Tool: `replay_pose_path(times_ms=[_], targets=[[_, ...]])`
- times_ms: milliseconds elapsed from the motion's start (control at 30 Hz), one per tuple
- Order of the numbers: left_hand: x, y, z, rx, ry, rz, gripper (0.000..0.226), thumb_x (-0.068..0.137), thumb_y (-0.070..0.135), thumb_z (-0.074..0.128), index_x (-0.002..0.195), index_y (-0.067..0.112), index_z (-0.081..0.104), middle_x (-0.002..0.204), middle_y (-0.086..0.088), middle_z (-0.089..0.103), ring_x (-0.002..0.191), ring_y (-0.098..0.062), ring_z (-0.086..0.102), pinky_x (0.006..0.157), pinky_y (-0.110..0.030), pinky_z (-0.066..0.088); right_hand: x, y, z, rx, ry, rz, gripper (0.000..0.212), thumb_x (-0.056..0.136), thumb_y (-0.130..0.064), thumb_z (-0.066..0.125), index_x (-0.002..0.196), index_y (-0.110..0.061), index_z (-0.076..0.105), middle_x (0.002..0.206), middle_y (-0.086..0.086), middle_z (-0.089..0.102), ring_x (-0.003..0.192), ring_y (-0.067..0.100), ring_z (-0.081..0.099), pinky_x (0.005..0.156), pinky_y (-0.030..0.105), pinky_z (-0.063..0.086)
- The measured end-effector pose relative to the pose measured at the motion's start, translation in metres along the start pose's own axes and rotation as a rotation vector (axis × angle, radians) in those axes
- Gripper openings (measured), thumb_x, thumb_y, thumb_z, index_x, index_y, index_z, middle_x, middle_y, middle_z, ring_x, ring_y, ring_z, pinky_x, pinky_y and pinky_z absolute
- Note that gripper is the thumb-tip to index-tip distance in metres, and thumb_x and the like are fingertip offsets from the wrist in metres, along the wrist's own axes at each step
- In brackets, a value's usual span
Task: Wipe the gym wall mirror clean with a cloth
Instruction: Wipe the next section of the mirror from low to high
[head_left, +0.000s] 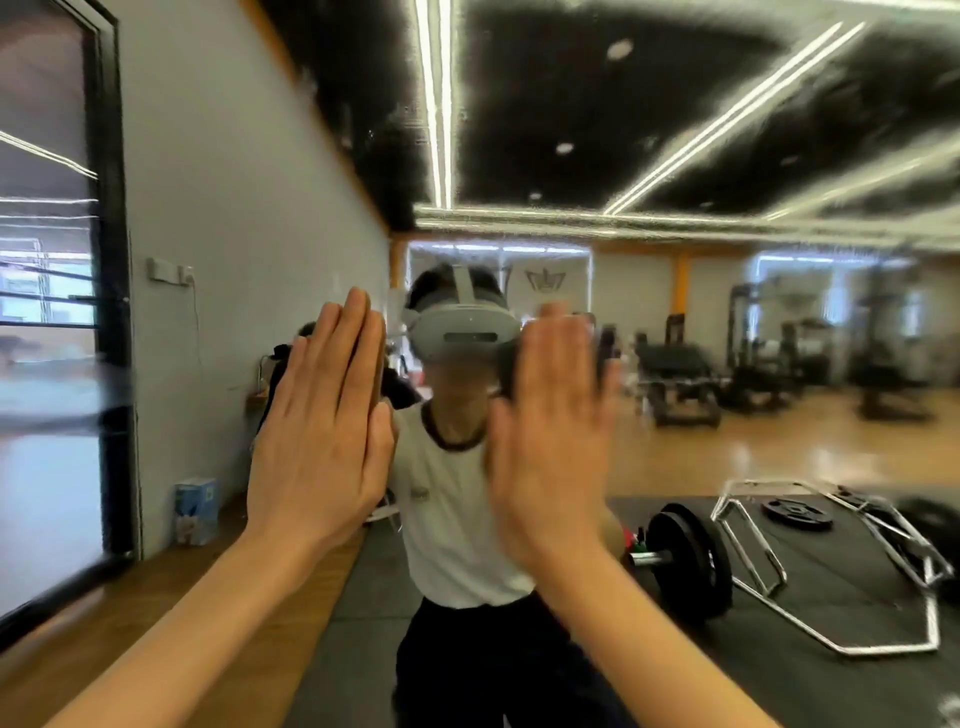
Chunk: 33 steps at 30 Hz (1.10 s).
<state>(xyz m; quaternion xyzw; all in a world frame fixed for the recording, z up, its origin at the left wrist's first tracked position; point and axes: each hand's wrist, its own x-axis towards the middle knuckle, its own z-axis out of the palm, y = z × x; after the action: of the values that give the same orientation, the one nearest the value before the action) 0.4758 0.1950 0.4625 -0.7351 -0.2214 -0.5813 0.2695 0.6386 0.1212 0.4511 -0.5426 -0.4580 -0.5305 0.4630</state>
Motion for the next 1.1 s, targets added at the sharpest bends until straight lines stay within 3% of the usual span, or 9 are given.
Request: replay_pose_path(times_ms=[100,167,333,433,567,667,833,933,1100], targets=[[0.000,0.001,-0.002,0.001,-0.007,-0.007,0.064,0.102,0.025,0.033,0.160,0.005,0.016,0.169,-0.013,0.012,0.157,-0.022,0.005,0.127,-0.031,-0.002,-0.015,-0.017,0.002,0.043,-0.131,-0.364,0.058,0.104,-0.022,0.032,0.157,-0.007,0.015,0.166,0.008,0.010,0.155,0.020,0.004,0.126,0.042,0.001],[0.000,0.002,-0.002,-0.006,-0.004,-0.009,0.064,0.101,0.025,0.034,0.160,0.004,0.017,0.168,-0.013,0.013,0.157,-0.022,0.006,0.127,-0.031,-0.002,-0.015,0.023,-0.010,0.022,-0.136,-0.373,0.058,0.103,-0.021,0.035,0.157,-0.008,0.019,0.165,0.007,0.013,0.155,0.019,0.004,0.126,0.040,-0.001],[0.000,0.005,-0.001,-0.014,0.013,-0.006,0.065,0.099,0.021,0.034,0.160,0.005,0.017,0.168,-0.013,0.013,0.156,-0.022,0.005,0.126,-0.030,-0.004,-0.031,0.127,-0.044,-0.007,-0.034,0.164,0.058,0.104,-0.023,0.028,0.157,-0.003,0.019,0.166,0.014,0.012,0.155,0.023,0.005,0.126,0.047,-0.001],[-0.002,0.012,0.003,-0.012,0.016,-0.024,0.065,0.100,0.020,0.031,0.161,0.005,0.013,0.169,-0.013,0.009,0.156,-0.022,0.004,0.126,-0.030,-0.005,-0.033,0.073,-0.029,0.035,0.069,0.381,0.059,0.104,-0.021,0.028,0.157,0.000,0.015,0.167,0.016,0.009,0.155,0.028,0.004,0.124,0.054,0.000],[-0.003,0.013,0.007,0.019,0.008,-0.020,0.063,0.103,0.023,0.028,0.161,0.008,0.007,0.169,-0.012,0.007,0.156,-0.020,0.002,0.126,-0.028,-0.006,-0.061,-0.033,0.001,0.024,-0.121,-0.149,0.069,0.100,-0.022,0.042,0.158,-0.006,0.009,0.167,0.010,0.006,0.156,0.024,0.001,0.126,0.044,-0.001],[-0.004,0.012,0.008,0.012,0.012,-0.021,0.062,0.104,0.025,0.027,0.160,0.007,0.009,0.169,-0.011,0.007,0.156,-0.021,0.003,0.126,-0.029,-0.005,-0.061,0.001,-0.007,0.008,-0.178,-0.380,0.064,0.102,-0.022,0.041,0.158,-0.010,0.012,0.167,0.003,0.008,0.156,0.019,0.003,0.126,0.040,0.001],[-0.005,0.012,0.009,-0.002,0.025,-0.029,0.063,0.103,0.024,0.026,0.160,0.006,0.010,0.169,-0.011,0.008,0.157,-0.022,0.005,0.127,-0.031,-0.003,-0.066,0.125,-0.043,-0.033,-0.114,-0.019,0.059,0.100,-0.022,0.036,0.155,-0.006,0.020,0.166,0.003,0.011,0.156,0.019,0.002,0.124,0.050,0.008],[-0.004,0.014,0.009,-0.012,0.032,-0.023,0.063,0.102,0.023,0.028,0.160,0.006,0.011,0.168,-0.013,0.009,0.156,-0.022,0.005,0.127,-0.032,-0.002,-0.069,0.097,-0.036,0.010,0.003,0.257,0.056,0.105,-0.025,0.029,0.156,-0.004,0.018,0.164,0.014,0.017,0.155,0.025,0.006,0.124,0.051,0.003],[-0.003,0.019,0.005,-0.032,0.052,-0.038,0.061,0.102,0.019,0.032,0.159,0.003,0.016,0.167,-0.016,0.013,0.154,-0.012,0.000,0.127,-0.032,-0.002,-0.072,0.013,-0.013,0.011,-0.186,-0.267,0.060,0.107,-0.029,0.033,0.158,-0.008,0.009,0.166,0.006,0.004,0.155,0.022,-0.002,0.126,0.040,-0.005]])
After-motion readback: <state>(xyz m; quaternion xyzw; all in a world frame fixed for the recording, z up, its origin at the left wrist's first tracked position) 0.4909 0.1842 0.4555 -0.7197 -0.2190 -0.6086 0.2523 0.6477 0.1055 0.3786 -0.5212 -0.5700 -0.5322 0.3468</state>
